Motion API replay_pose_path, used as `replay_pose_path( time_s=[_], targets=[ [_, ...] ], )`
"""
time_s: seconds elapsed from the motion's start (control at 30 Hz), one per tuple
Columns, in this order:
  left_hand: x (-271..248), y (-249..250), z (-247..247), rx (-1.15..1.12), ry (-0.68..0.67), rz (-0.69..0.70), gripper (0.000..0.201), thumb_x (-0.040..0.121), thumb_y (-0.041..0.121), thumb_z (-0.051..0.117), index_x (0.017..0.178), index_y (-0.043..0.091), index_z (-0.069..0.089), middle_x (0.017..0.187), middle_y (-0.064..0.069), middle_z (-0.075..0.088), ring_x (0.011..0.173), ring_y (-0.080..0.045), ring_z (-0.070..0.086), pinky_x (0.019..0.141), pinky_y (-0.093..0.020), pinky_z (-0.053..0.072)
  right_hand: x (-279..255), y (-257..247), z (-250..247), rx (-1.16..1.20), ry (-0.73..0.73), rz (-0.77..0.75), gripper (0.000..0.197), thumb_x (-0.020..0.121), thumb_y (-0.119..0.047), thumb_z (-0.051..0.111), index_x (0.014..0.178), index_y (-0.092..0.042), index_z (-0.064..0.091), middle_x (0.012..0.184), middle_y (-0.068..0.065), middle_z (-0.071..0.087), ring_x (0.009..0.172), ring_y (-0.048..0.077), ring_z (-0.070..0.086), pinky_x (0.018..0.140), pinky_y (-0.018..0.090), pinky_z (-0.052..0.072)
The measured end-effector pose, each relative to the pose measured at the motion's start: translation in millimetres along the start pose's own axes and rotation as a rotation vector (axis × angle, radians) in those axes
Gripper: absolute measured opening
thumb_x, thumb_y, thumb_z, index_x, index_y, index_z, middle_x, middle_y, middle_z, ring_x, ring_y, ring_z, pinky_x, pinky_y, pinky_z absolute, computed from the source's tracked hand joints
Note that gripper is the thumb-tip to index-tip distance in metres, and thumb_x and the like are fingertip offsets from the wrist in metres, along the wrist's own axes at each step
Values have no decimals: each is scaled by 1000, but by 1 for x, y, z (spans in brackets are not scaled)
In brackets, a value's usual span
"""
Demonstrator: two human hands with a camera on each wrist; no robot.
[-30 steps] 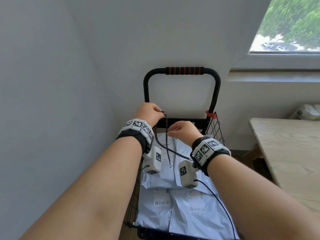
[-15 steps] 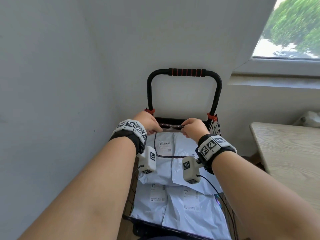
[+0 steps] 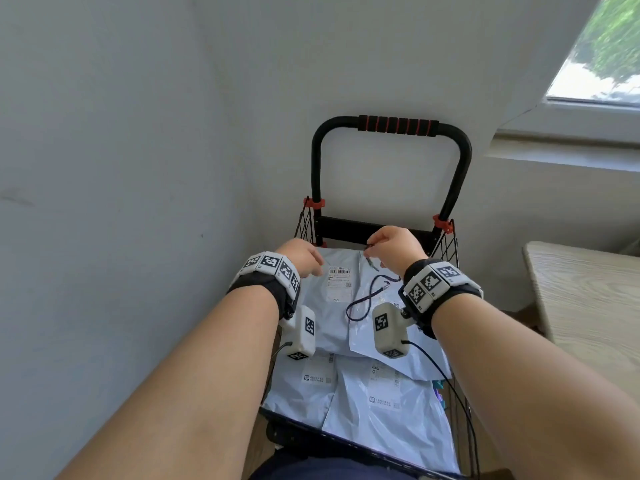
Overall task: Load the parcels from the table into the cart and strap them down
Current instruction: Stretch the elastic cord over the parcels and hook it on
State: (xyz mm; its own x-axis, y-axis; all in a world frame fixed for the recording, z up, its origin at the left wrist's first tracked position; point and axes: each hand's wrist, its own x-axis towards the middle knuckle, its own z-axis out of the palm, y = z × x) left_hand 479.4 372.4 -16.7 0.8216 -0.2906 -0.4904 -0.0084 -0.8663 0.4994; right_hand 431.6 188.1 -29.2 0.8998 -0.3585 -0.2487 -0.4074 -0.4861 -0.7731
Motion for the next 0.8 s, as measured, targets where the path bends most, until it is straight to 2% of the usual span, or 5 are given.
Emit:
replay_pose_path(
  time_s=[0.1, 0.27, 0.5, 0.7, 0.8],
  targets=[
    [2, -9, 7, -40, -18, -1, 43, 82, 14, 72, 123, 22, 62, 129, -1, 59, 115, -20, 57, 98, -32, 46, 1, -3, 0, -2, -62, -54, 19, 81, -12, 73, 73, -26, 64, 87, 1, 69, 90, 22, 65, 81, 37, 57],
    [3, -15, 12, -120, 67, 55, 65, 81, 20, 74, 139, 27, 47, 143, -4, 47, 131, -20, 45, 105, -31, 36, 0, -15, -2, 83, -198, -91, 10, 81, -16, 74, 91, -19, 71, 99, 2, 71, 96, 16, 64, 67, 24, 52],
    [8, -12, 13, -155, 92, 47, 21, 86, 21, 69, 105, 14, 70, 105, -1, 64, 97, -13, 56, 83, -23, 40, 6, -14, -6, 260, -240, -76, 12, 85, -15, 70, 97, -16, 70, 97, 1, 75, 89, 12, 65, 74, 26, 53],
    [13, -8, 8, -191, 102, 84, 55, 84, 14, 70, 135, 24, 52, 139, -5, 50, 127, -19, 47, 99, -27, 37, 9, -13, -9, 341, -336, -32, 10, 90, -8, 62, 95, -13, 69, 96, 4, 75, 57, 7, 53, 74, 28, 50],
    [16, -6, 8, -146, 59, 91, 30, 86, 15, 68, 115, 21, 67, 127, -2, 60, 111, -14, 55, 90, -22, 36, 13, -14, -7, 385, -338, -26, 11, 90, -5, 60, 92, -12, 69, 93, 6, 75, 66, 9, 61, 69, 25, 49]
  ],
)
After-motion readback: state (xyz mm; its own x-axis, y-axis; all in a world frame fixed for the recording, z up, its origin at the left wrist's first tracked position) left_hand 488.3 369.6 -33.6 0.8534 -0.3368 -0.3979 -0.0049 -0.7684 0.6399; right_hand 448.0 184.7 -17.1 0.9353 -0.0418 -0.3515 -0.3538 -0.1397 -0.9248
